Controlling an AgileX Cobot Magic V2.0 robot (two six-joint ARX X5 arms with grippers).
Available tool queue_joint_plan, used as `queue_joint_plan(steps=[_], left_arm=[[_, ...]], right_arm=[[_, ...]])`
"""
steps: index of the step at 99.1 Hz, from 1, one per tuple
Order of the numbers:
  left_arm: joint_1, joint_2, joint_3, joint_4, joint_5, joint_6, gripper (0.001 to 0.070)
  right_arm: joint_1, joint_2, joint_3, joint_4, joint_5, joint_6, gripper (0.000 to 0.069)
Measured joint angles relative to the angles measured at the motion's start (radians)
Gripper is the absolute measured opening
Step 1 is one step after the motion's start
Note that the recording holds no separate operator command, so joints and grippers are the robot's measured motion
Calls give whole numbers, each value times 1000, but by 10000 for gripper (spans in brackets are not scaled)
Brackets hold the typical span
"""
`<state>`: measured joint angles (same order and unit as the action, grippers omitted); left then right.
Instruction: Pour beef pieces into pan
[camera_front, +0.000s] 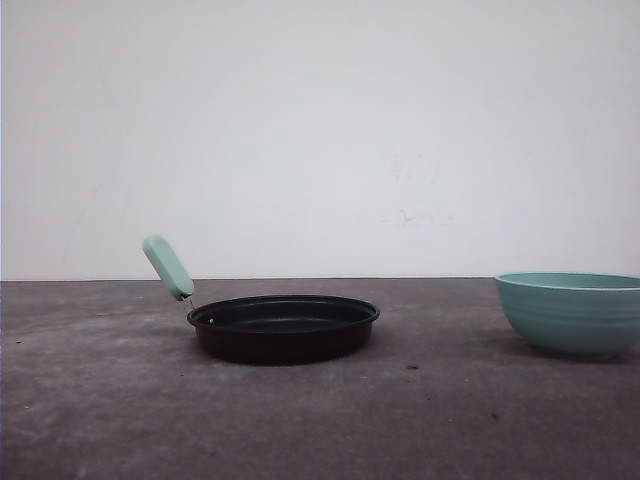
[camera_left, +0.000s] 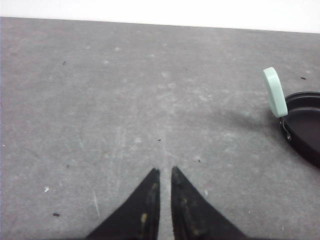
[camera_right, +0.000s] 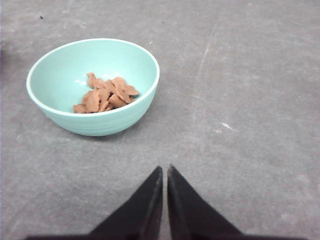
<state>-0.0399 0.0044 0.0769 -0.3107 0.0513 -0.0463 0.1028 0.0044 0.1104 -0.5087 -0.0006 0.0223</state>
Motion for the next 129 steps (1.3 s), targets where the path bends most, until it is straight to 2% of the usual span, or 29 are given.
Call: queue_joint_plan(steps=[52, 65, 71, 82, 92, 113, 129], left_arm=[[0, 0, 0, 0, -3, 13, 14], [0, 0, 0, 0, -2, 11, 14], [0, 0, 0, 1, 13, -21, 14], [0, 0, 0, 3, 30, -151, 14], [0, 0, 0, 3, 30, -232, 14], [0, 0, 0, 2, 30, -281, 14], [0, 6, 0, 3, 34, -299, 14]], right_arm=[[0, 0, 0, 5, 0, 0, 15], [0, 0, 0, 88, -6, 3, 15], [0, 0, 0, 142, -27, 26, 15], [0, 0, 0, 256, -68, 92, 15], [0, 0, 0, 328, -69, 127, 15], [0, 0, 0, 317, -69, 144, 15], [0, 0, 0, 178, 26, 144, 15]])
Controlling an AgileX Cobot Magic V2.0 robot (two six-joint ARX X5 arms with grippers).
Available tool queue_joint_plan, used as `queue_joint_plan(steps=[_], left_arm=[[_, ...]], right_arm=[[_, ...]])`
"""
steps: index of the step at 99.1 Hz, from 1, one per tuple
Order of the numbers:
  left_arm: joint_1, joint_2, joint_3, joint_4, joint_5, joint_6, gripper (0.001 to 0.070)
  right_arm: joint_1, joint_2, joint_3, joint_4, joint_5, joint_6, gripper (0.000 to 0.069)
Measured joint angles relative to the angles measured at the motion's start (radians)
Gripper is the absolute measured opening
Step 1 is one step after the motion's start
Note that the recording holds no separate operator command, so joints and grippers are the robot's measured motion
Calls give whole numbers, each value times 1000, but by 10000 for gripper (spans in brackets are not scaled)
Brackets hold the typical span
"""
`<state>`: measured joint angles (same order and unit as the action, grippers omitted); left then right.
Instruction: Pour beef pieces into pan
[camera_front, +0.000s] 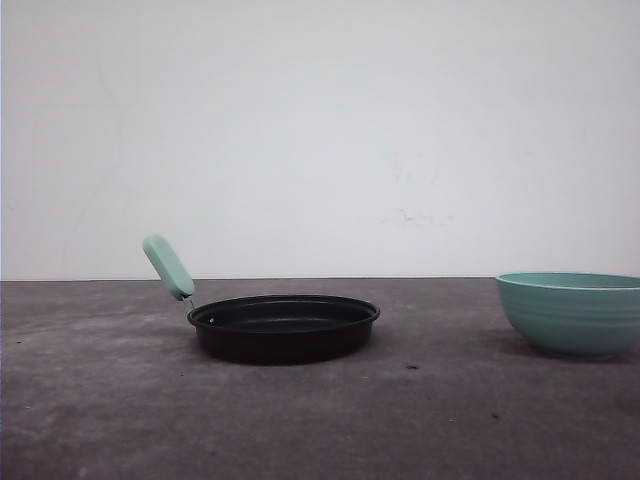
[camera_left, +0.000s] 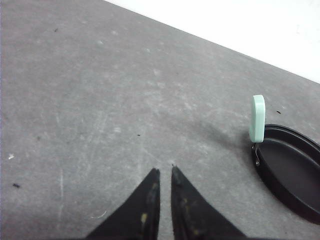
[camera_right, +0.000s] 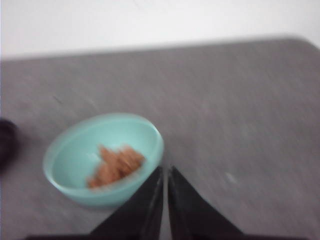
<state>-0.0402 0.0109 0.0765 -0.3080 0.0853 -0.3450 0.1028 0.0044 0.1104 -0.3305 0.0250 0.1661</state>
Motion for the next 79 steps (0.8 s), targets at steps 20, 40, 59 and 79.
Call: queue_joint_plan(steps=[20, 40, 59, 79], left_arm=[[0, 9, 13, -38, 72, -8, 14], [0, 103, 163, -46, 83, -19, 14], [0, 306, 396, -66, 128, -23, 14], [0, 556, 698, -130, 166, -2, 14]], right_arm=[[0, 0, -1, 64, 39, 0, 15], [0, 1, 51, 142, -49, 34, 10], [0, 64, 229, 100, -77, 69, 10], [0, 251, 499, 35, -128, 61, 10]])
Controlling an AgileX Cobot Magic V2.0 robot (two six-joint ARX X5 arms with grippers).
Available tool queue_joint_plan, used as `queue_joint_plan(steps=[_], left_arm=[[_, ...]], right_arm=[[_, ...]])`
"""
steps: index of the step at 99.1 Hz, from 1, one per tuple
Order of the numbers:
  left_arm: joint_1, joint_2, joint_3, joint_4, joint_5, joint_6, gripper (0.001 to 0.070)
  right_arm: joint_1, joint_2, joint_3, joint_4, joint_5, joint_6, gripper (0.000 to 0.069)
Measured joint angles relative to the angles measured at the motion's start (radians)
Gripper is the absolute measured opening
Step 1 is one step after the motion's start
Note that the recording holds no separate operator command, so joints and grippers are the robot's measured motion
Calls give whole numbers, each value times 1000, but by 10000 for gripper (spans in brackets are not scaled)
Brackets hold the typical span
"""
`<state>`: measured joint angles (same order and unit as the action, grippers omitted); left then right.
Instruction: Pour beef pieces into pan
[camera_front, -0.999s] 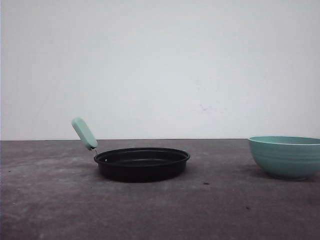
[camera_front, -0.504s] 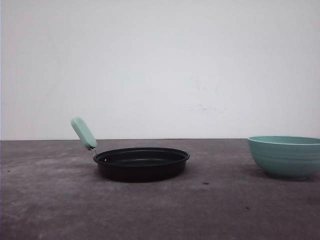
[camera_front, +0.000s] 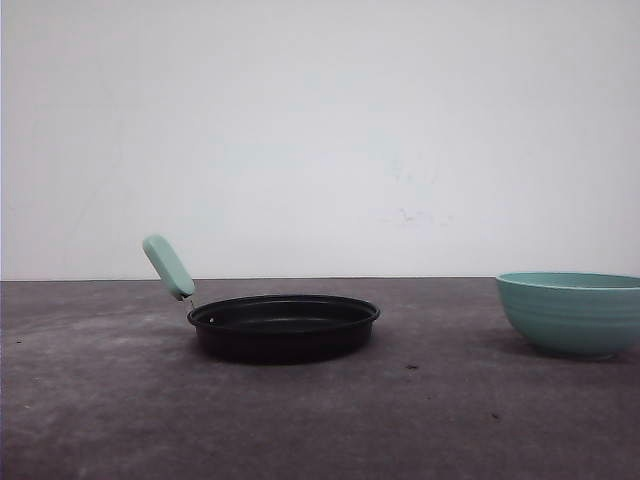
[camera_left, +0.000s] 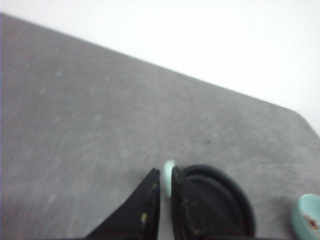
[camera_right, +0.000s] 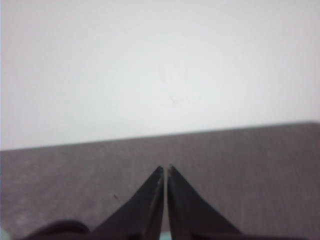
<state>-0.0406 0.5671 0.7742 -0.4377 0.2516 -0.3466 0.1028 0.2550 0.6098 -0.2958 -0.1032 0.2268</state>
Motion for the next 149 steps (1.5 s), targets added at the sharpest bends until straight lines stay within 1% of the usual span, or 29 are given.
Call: queue_joint_plan(steps=[11, 21, 30, 34, 37, 40, 46, 51, 54, 57, 64, 70, 85, 92, 106, 113, 118, 127, 136, 149], left_arm=[[-15, 103, 143, 4, 14, 10, 14], [-33, 164, 233, 4, 18, 13, 14], [-51, 192, 275, 8, 40, 13, 17], [-59, 195, 280, 8, 45, 13, 45], [-64, 195, 280, 6, 54, 13, 88], [-69, 195, 280, 1, 63, 13, 150], [-76, 196, 280, -6, 76, 13, 306], [-76, 196, 280, -11, 92, 13, 413], [-76, 196, 280, -17, 94, 13, 452], [-76, 196, 280, -26, 95, 13, 476], [-76, 196, 280, -54, 95, 13, 503], [-76, 198, 280, -73, 95, 8, 511], [-76, 225, 280, -76, 95, -48, 515], [-76, 254, 280, -75, 95, -61, 517], [-76, 329, 271, -69, 95, -72, 519], [-76, 365, 248, -57, 96, -89, 519], [-79, 394, 226, -45, 108, -103, 519], [-89, 455, 185, -9, 142, -137, 519], [-108, 516, 159, 9, 145, -167, 519], [-148, 626, 157, 29, 145, -180, 519]], right_arm=[[0, 103, 151, -48, -3, -34, 10], [0, 186, 255, -110, -3, -57, 10], [0, 243, 305, -144, -26, -68, 12], [0, 256, 309, -146, -48, -70, 31], [0, 264, 309, -149, -67, -73, 69], [0, 269, 309, -155, -82, -73, 128], [0, 278, 309, -161, -101, -72, 284], [0, 283, 309, -161, -105, -66, 407], [0, 283, 309, -161, -106, -63, 463], [0, 283, 309, -161, -106, -61, 504], [0, 283, 309, -161, -106, -57, 553], [0, 282, 309, -161, -106, -54, 568], [0, 285, 309, -193, -105, -54, 577], [0, 294, 309, -216, -101, -53, 577], [0, 333, 309, -278, -33, -16, 577], [0, 360, 309, -315, -28, 9, 577], [-1, 380, 309, -335, -28, 20, 577], [-1, 410, 309, -357, -36, 33, 577], [-1, 421, 309, -369, -52, 39, 577], [-1, 420, 309, -374, -52, 42, 577]])
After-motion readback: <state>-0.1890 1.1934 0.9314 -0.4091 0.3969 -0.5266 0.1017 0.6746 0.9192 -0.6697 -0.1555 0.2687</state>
